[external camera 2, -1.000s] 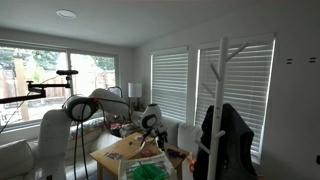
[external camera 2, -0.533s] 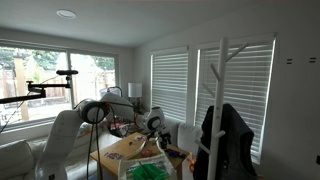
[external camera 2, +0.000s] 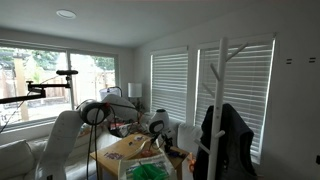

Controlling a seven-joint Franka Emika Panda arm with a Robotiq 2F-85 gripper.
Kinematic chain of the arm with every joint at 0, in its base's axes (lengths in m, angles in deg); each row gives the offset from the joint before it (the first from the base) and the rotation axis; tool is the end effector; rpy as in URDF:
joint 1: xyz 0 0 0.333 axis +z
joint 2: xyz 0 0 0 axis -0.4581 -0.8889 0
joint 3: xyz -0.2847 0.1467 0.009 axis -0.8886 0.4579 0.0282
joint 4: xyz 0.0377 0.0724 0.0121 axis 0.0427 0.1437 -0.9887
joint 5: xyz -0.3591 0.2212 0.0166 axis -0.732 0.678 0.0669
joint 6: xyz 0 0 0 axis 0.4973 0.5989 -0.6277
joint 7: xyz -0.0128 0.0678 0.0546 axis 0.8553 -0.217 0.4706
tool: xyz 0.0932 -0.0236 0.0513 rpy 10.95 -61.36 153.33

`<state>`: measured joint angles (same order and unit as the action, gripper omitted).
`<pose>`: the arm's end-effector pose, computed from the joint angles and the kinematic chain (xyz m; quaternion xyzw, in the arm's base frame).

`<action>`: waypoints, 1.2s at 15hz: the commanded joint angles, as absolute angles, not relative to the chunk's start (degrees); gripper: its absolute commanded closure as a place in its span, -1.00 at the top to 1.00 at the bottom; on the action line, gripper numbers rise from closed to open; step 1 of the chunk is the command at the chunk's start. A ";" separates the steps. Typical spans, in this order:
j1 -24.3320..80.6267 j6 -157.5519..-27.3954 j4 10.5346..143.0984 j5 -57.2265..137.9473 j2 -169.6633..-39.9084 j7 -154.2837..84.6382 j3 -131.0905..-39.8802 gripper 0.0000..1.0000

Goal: Pick up the blue car and put it in the green lunch box

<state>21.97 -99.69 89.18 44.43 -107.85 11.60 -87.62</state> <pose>0.6770 -0.1309 0.3659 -0.8446 0.5129 -0.1472 0.0427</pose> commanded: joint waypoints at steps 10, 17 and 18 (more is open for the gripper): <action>22.46 -99.46 89.36 50.70 -108.05 6.40 -88.83 1.00; 22.98 -100.46 87.85 51.20 -110.45 6.91 -88.69 1.00; 23.06 -100.41 87.52 51.21 -110.77 6.86 -88.68 1.00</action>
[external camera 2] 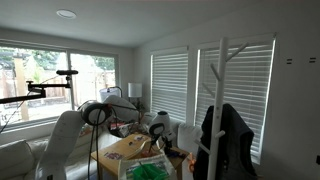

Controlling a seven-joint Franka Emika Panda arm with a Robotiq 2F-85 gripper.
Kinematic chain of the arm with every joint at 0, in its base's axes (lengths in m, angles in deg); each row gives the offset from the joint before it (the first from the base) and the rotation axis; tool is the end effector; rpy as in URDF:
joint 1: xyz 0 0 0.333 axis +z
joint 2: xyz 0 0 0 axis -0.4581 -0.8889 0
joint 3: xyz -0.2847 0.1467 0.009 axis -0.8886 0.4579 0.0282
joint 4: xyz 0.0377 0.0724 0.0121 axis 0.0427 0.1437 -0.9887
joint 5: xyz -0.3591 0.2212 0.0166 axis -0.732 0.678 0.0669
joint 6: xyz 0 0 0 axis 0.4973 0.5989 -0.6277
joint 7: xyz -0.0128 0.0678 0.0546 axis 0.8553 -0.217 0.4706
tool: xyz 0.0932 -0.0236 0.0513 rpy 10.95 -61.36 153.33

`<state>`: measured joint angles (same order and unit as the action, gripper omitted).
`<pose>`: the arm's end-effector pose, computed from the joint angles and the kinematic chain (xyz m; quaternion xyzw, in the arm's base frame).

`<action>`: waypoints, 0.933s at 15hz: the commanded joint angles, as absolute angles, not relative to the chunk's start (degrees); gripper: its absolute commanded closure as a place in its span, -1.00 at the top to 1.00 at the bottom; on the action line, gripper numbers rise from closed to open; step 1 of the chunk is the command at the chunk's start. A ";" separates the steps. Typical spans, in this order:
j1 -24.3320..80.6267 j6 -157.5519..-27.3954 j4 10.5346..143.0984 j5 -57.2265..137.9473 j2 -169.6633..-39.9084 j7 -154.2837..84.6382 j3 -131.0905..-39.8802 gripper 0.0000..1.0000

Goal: Pick up the blue car and put it in the green lunch box

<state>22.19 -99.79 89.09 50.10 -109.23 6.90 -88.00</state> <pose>0.6778 -0.1328 0.3506 -0.8487 0.5086 -0.1296 0.0654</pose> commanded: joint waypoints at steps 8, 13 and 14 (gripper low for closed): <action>22.99 -100.42 86.83 51.57 -111.49 6.51 -88.68 -0.40; 23.46 -100.18 87.77 50.69 -110.07 7.56 -89.26 -0.76; 23.74 -99.88 88.42 50.15 -108.92 8.10 -89.60 -0.76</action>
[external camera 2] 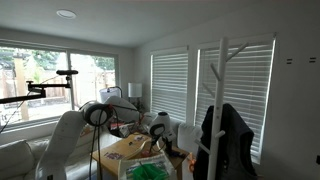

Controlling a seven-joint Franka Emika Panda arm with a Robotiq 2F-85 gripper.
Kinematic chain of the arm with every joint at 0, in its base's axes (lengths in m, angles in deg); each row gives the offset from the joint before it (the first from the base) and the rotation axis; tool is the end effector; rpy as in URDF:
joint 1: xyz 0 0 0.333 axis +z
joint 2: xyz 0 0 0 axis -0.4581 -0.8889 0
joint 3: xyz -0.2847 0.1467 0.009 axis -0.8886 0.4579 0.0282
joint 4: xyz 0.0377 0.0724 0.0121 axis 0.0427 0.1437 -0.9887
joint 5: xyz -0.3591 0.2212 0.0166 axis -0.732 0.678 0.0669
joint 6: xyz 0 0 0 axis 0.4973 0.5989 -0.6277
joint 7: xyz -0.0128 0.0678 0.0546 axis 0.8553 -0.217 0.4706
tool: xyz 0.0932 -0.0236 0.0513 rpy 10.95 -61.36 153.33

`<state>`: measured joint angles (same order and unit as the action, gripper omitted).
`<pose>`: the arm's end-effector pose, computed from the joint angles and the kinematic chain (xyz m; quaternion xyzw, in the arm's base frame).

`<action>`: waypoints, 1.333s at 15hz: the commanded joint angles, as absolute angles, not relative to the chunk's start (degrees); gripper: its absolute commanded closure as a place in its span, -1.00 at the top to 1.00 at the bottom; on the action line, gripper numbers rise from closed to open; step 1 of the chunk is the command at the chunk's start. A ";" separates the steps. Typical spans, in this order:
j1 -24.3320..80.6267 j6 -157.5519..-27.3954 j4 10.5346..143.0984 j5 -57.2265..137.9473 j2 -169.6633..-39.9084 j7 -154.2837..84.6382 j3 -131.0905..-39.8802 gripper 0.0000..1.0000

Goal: Pick up the blue car and put it in the green lunch box

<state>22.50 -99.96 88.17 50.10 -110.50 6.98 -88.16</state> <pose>0.6828 -0.1314 0.3437 -0.8495 0.5077 -0.1287 0.0635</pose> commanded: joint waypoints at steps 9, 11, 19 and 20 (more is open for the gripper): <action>25.24 -88.01 95.90 32.09 -93.80 21.49 -94.74 -0.76; 24.53 -83.58 99.68 27.44 -89.88 23.59 -93.69 -0.76; 20.29 -75.96 120.63 28.19 -70.61 30.34 -89.44 -0.76; 19.28 -74.75 122.44 28.95 -68.51 32.00 -89.18 -0.76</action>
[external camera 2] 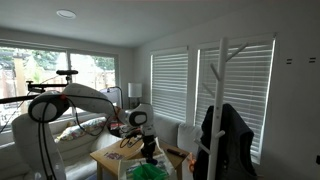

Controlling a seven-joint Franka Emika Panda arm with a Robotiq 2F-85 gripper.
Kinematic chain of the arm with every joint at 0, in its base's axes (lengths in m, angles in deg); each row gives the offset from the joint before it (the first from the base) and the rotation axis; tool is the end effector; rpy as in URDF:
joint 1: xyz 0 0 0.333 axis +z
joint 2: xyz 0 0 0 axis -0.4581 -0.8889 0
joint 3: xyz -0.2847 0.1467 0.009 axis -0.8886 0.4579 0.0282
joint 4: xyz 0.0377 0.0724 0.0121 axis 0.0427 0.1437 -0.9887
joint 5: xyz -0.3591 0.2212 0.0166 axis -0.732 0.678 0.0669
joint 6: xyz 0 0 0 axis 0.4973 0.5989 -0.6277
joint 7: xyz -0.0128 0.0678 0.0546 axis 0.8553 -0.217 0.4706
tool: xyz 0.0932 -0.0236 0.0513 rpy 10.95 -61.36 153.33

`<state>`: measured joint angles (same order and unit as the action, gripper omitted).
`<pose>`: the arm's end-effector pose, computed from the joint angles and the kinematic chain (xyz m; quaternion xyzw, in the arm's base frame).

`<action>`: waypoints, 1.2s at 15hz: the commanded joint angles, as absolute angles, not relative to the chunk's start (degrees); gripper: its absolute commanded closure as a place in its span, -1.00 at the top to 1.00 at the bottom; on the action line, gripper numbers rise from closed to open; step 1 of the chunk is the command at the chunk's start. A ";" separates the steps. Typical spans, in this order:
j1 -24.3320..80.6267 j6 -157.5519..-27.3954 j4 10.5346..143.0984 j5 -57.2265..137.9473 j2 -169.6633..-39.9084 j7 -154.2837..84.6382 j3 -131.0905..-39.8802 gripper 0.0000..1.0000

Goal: Pick up the blue car and put it in the green lunch box

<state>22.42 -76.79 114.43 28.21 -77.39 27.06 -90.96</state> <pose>0.4910 -0.1405 0.4244 0.7987 -0.5935 0.0419 0.0899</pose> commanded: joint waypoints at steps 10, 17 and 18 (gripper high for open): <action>12.18 -79.94 124.81 31.80 -65.15 44.35 -88.18 -0.76; 12.33 -81.55 123.97 32.04 -68.66 43.30 -88.08 0.27; 12.38 -81.80 123.94 32.20 -69.12 43.38 -88.19 0.36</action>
<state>13.20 -81.20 124.99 30.55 -67.51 43.41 -88.72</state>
